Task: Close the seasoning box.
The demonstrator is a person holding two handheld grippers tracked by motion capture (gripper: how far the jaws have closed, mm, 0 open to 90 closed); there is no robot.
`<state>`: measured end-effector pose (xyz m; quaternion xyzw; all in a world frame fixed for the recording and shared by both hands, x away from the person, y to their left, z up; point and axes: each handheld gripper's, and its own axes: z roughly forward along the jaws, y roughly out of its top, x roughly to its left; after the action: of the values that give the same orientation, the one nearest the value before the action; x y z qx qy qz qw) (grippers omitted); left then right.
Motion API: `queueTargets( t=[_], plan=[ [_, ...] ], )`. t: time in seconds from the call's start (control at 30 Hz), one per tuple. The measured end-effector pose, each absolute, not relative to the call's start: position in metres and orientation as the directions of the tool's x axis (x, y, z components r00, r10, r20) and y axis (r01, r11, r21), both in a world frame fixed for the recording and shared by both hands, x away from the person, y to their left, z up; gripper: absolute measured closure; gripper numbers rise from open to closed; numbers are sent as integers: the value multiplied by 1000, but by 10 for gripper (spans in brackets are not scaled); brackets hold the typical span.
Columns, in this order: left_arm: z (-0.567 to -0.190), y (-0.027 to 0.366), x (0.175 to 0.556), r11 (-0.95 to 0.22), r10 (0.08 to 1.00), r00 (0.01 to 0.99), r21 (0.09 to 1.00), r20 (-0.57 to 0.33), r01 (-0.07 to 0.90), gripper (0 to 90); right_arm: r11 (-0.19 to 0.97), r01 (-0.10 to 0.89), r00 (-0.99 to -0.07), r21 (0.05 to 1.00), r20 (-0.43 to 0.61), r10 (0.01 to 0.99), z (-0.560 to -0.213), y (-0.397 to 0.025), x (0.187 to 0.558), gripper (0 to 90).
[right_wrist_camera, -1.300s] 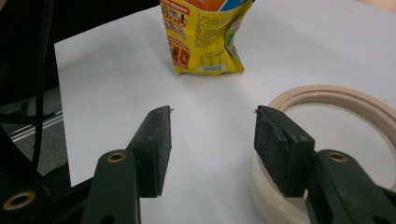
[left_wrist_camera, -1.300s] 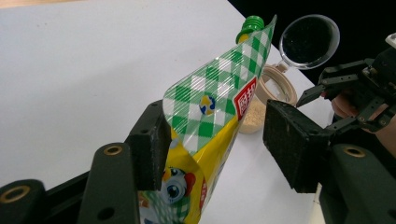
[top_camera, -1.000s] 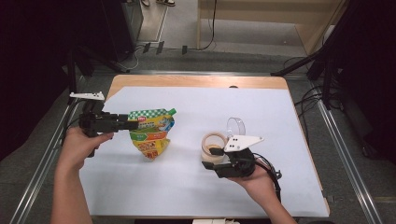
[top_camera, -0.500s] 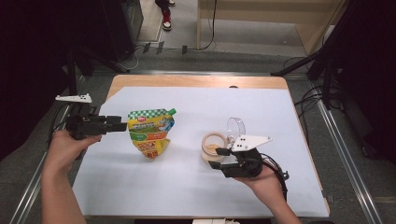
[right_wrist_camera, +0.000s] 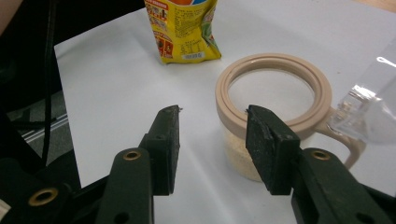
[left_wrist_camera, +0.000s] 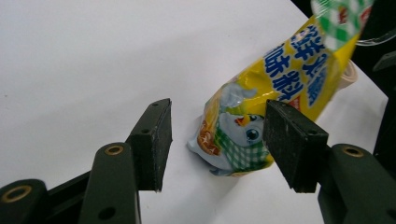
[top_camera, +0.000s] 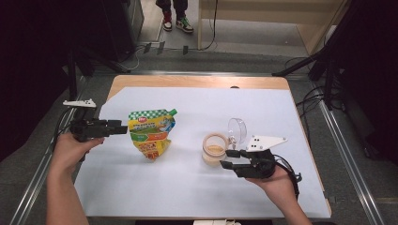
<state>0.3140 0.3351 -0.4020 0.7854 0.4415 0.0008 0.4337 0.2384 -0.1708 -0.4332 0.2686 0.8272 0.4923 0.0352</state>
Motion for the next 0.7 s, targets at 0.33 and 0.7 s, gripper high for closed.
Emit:
queueTargets(
  t=[0.33,0.7],
  plan=[
    [-417,321,324,-252,704,607,670,-367,698,417,356,418,-848,836,219,482,-431,-191,236,721],
    [-426,307,333,-259,683,616,659,-392,706,408,361,432,-843,827,227,488,-428,-208,239,900]
  ],
)
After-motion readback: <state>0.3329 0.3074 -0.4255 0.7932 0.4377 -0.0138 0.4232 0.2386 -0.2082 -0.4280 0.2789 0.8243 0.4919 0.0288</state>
